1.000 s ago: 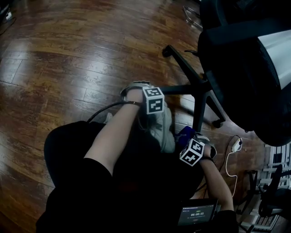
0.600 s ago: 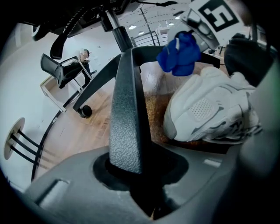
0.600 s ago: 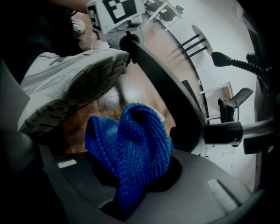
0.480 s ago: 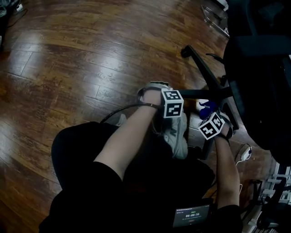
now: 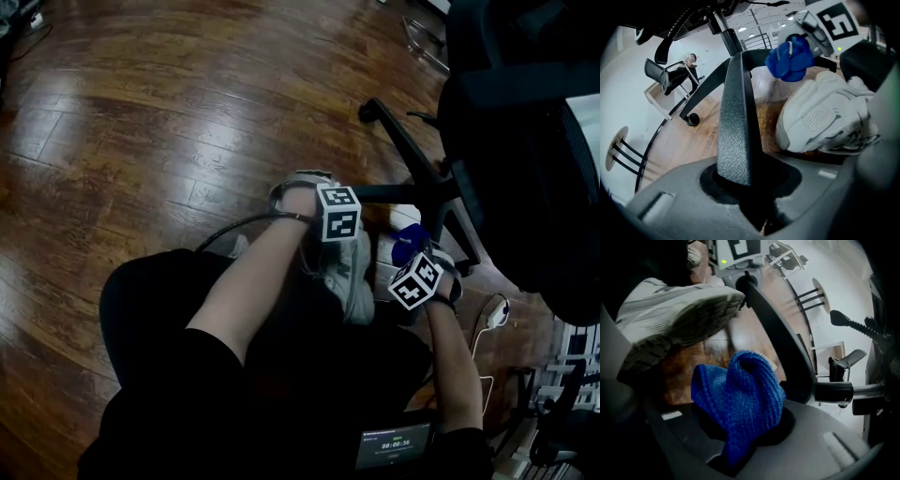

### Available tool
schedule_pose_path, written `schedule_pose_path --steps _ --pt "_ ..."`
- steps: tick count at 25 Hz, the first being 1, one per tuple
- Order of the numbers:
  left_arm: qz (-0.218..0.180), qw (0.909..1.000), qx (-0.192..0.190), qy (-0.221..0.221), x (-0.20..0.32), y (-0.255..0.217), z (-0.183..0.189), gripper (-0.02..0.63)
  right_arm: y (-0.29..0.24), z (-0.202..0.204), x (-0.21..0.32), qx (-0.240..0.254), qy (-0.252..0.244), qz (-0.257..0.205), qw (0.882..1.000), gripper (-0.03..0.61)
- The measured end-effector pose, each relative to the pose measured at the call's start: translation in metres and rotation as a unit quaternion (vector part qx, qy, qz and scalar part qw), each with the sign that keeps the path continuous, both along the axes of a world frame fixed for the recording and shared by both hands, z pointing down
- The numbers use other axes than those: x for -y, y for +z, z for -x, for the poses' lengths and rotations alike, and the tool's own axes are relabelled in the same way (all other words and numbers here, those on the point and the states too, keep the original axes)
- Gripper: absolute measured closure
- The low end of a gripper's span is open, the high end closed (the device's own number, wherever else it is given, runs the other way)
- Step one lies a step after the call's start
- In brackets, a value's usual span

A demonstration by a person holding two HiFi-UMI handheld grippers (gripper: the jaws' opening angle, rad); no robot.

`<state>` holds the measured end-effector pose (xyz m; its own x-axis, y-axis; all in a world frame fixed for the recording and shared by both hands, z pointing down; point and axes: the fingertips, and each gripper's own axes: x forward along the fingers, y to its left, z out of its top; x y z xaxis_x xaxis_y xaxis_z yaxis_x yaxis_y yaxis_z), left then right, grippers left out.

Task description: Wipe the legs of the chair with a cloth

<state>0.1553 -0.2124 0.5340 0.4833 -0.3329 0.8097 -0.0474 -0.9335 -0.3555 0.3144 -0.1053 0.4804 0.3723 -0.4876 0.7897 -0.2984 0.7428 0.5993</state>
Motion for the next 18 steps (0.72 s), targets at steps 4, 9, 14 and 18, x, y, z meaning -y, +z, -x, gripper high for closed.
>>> schedule_pose_path --steps 4,9,14,18 --pt "-0.001 1.0000 0.000 -0.004 0.001 0.001 0.001 0.494 0.018 0.013 -0.073 0.045 0.014 0.065 0.997 0.504" --pt "-0.001 0.9999 0.001 -0.015 0.002 0.001 0.002 0.493 0.028 0.018 -0.116 0.072 0.038 0.109 0.991 0.505" --pt "0.002 0.9999 0.002 -0.017 0.001 0.001 0.000 0.493 0.027 0.012 -0.103 0.048 0.028 0.065 0.996 0.505" --pt "0.003 0.9998 0.003 -0.021 0.003 0.000 0.000 0.494 0.014 0.001 -0.049 0.033 0.032 0.018 0.999 0.505"
